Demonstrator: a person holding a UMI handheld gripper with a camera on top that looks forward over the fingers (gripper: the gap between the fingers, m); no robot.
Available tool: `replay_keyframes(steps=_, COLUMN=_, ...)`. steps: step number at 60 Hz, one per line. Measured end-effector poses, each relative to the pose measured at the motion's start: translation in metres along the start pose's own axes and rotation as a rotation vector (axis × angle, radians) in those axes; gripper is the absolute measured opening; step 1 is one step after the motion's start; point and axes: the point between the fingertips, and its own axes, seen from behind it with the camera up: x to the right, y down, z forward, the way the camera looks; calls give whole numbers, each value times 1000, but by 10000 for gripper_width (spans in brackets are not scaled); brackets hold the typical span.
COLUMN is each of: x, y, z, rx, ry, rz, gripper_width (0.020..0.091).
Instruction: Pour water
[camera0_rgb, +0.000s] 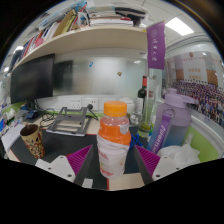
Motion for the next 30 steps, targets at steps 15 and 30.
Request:
replay_keyframes(steps=15, x=0, y=-11, z=36, rx=58, ry=-26, rz=1, gripper_width=595)
replay_keyframes(steps=30, x=1, y=-13, z=37, rx=102, ry=10, rz=-7, gripper_width=365)
